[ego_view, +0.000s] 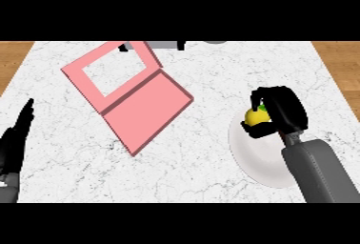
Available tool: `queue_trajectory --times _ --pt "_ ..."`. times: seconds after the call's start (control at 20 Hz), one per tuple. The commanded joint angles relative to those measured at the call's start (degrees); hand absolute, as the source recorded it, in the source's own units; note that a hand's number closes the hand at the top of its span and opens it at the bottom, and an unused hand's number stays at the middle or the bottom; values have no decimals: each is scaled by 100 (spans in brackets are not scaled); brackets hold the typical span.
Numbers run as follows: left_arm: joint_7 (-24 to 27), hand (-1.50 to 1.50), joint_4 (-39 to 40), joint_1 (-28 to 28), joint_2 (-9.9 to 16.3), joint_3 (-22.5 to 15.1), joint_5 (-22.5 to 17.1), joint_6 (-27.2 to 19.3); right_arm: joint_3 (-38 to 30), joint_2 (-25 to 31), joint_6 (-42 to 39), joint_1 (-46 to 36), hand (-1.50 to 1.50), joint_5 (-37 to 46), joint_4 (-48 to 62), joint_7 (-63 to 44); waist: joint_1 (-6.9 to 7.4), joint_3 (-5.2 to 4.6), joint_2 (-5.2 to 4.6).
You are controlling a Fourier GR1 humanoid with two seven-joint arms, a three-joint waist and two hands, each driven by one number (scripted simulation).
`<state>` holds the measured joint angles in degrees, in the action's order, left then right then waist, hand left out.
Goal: Pick the lemon from the plate and place it in the cardboard box
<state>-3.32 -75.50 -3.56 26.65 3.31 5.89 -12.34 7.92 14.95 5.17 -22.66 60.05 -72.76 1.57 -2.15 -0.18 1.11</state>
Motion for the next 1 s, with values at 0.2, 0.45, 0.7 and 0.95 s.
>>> queue_trajectory --times 0.2,0.45,0.7,0.95 --pt "-59 0 -158 -40 -126 -28 31 121 759 -573 -947 319 150 427 -2780 -1411 148 14 -73" --pt "275 0 156 -88 -207 29 188 100 753 -1440 -942 -594 150 196 -1922 -1602 246 17 -110" --pt "-243 0 -191 -245 -194 -26 210 223 878 -1485 -861 -1796 150 -776 -1478 -2705 297 18 -114" --pt "-86 0 -192 -243 -71 92 133 443 697 -1492 -92 -3091 150 -1534 110 -2913 395 16 -142"
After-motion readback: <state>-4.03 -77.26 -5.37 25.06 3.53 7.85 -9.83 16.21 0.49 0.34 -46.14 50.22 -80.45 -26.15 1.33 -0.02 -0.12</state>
